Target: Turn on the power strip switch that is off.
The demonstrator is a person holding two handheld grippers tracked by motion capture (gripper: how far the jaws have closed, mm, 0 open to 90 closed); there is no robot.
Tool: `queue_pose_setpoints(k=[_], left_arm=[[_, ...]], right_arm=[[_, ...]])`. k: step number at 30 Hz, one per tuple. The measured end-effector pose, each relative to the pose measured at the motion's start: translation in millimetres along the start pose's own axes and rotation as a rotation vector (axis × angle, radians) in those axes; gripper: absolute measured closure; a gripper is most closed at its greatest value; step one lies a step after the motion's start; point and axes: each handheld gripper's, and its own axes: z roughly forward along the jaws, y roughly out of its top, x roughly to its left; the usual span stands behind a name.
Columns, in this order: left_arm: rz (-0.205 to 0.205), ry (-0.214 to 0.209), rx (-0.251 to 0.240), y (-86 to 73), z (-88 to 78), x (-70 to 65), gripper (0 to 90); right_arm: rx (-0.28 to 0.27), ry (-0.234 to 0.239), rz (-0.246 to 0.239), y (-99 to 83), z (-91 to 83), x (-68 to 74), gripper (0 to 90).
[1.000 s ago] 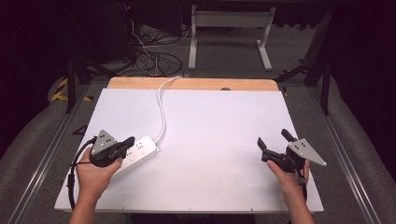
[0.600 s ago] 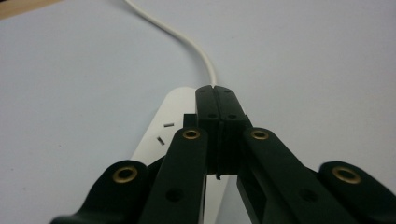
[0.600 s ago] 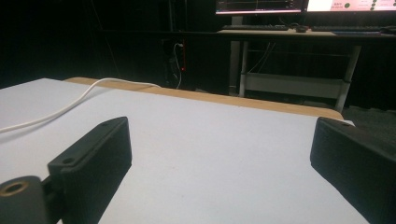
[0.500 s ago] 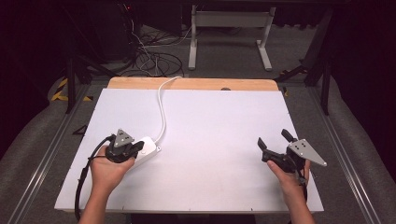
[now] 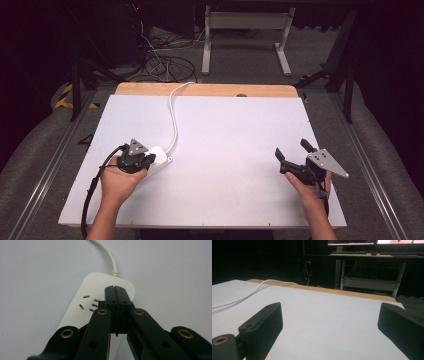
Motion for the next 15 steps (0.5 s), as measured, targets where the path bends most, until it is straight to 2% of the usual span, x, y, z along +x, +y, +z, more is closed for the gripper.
queue_pose_setpoints(k=[12,15], left_arm=[[-0.011,0.0,0.028,1.0,3.6,0.4,90.0],[0.003,0.005,0.047,0.9,5.3,1.9,90.0]], right_arm=[[0.009,0.006,0.002,-0.9,0.5,-0.2,6.4],[0.009,0.005,0.002,-0.7,0.5,0.0,6.5]])
